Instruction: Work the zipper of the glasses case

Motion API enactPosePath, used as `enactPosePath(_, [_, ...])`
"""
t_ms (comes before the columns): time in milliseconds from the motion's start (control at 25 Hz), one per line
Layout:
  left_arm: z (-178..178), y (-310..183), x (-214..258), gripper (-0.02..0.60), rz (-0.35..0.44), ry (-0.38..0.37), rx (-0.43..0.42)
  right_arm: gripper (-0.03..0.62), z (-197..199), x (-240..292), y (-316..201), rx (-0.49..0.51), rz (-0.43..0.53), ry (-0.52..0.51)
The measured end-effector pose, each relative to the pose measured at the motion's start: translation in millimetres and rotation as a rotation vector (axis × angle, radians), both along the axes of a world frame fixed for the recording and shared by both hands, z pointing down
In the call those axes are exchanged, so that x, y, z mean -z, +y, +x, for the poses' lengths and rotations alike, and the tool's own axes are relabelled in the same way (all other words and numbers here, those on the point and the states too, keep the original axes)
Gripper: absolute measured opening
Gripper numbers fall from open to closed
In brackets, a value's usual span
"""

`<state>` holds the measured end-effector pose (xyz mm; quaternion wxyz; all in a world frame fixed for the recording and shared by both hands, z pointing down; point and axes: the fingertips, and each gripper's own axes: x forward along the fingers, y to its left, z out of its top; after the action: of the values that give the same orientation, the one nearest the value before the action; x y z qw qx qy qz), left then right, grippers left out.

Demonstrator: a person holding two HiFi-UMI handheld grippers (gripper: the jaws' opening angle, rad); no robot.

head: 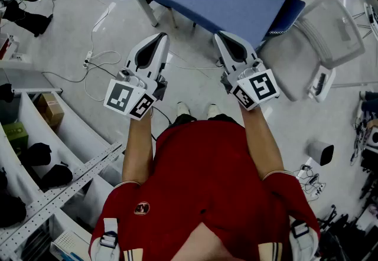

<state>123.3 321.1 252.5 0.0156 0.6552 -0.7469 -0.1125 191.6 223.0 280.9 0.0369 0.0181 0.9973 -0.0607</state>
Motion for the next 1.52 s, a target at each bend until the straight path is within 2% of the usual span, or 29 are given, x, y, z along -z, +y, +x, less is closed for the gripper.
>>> enactPosePath(400, [-19.2,1.3,-3.9,0.008,0.012,0.005,-0.036,-0.005,-17.5,-1.5,5.9,-0.002,-0.023,-0.018])
enactPosePath(960, [-70.2,26.9,-9.2,0.008,0.015,0.0,-0.088,-0.005,-44.6,-7.6,-3.5,-0.132,-0.019,0.012])
enactPosePath(1200, [-88.0,19.0,-6.3,0.008,0.02,0.0,-0.109,-0.005,-56.2,-11.2,-17.4,-0.176,-0.013,0.039])
enactPosePath(1520, [-119.0,-14.7,-10.4,0.008,0.003,-0.014,-0.13,-0.005,-87.6,-21.0,-49.2,-0.201,0.0,0.05])
